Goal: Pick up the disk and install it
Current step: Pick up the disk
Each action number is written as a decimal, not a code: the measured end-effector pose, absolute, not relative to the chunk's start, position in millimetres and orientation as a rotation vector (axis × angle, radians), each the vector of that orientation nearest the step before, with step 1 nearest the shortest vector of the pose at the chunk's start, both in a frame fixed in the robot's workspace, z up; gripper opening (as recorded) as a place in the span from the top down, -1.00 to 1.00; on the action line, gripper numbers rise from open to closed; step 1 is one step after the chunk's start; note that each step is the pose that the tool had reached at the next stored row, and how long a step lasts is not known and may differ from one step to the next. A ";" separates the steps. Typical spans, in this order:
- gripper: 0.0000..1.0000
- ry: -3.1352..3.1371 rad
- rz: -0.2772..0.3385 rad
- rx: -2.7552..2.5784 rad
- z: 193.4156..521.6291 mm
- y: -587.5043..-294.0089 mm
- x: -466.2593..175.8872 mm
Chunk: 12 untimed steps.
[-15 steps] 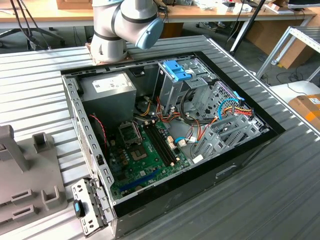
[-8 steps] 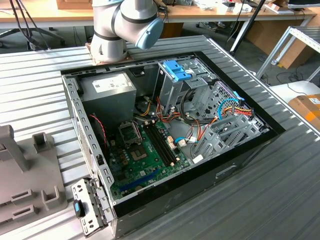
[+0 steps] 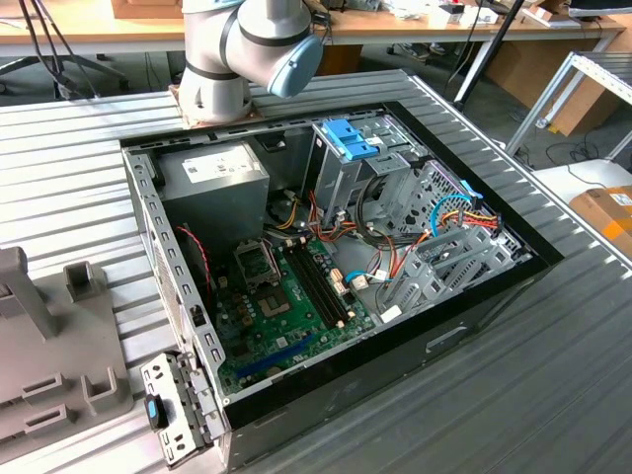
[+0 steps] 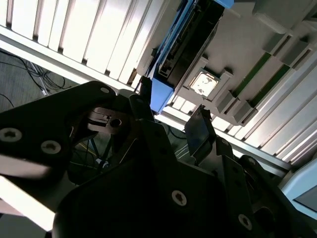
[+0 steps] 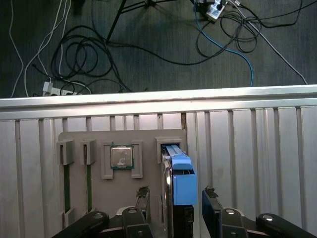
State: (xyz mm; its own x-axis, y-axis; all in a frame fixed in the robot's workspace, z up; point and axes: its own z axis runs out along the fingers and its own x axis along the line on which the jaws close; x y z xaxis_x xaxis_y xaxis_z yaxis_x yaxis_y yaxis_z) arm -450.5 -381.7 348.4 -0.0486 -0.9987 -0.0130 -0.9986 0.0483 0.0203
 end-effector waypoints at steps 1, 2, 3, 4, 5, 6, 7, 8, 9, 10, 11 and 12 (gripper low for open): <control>-0.08 -2.271 -0.037 2.164 348.4 -381.7 -450.5; -0.08 -2.271 -0.037 2.163 348.4 -381.7 -450.5; -0.08 -2.271 -0.037 2.163 348.3 -381.7 -450.5; -0.08 -2.271 -0.037 2.164 346.4 -381.7 -450.5; -0.08 -2.271 -0.037 2.164 342.6 -381.7 -450.5; -0.08 -2.271 -0.037 2.163 340.6 -381.7 -450.5; -0.08 -2.271 -0.037 2.164 339.1 -381.7 -450.5; -0.08 -2.271 -0.037 2.164 337.1 -381.7 -450.5; -0.08 -2.271 -0.037 2.164 334.5 -381.8 -450.5; -0.08 -2.270 -0.035 2.163 332.6 -381.8 -450.4; -0.08 -2.269 -0.034 2.163 331.3 -381.7 -450.4; -0.08 -2.269 -0.034 2.162 330.0 -381.7 -450.4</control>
